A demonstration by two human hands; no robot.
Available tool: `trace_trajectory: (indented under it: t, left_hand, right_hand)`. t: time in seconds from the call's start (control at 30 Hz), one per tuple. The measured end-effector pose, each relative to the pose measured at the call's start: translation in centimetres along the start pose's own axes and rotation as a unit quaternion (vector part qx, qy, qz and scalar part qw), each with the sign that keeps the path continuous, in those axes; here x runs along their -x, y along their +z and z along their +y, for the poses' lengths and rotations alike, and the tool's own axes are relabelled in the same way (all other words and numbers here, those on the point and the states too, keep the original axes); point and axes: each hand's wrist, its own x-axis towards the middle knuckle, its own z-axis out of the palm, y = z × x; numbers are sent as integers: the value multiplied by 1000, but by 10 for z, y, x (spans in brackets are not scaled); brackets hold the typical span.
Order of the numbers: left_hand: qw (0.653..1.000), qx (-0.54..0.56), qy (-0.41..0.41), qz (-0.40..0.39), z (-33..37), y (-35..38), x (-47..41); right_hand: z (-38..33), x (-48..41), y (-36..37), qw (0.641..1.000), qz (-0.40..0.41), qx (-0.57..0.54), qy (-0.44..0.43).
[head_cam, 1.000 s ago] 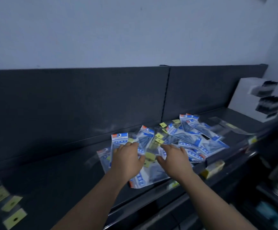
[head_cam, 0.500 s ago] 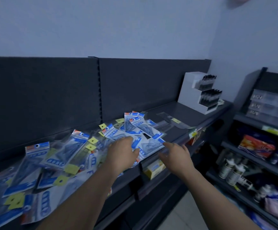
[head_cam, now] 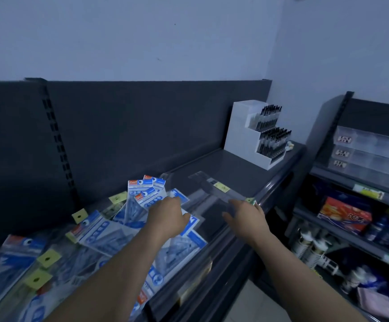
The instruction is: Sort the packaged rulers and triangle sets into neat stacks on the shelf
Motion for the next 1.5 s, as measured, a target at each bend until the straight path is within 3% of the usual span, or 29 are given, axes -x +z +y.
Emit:
trace_trajectory:
  t: [0.3,0.53,0.73,0.9,1.07,1.13,1.27,1.33,1.5]
  left_hand:
    - [989,-70,-30,-126,22,29,-86]
    - [988,-102,-45,-109,32,37,-136]
    - [980,-89,-101,-146,36,32,-165]
    - [985,-5,-148,-89,33,42,-179]
    - [955,163,-225,104,36,39,-191]
    - [941,187,-244,140,37,35,-196]
    - [949,141,-256,120,24,40,-194]
    - [952,114,-259,117,16,45,-193]
    - [955,-40,-290,52,-1,47,-189]
  right_hand:
    - [30,-78,19,998,-47,-10,47]
    - [49,-142,34,994,-99,3,47]
    - [64,-203,29,984,-170,-39,32]
    - [73,-236,34,981,-192,-29,-2]
    - [78,-251,36,988,-151,-22,-13]
    - [76,-256,37,987,-154,-30,-21]
    - [65,-258,43,974,-197,-37,-101]
    - [60,-256,47,973,-181,-27,-139]
    - [49,-262,52,966,-186,-10,-180]
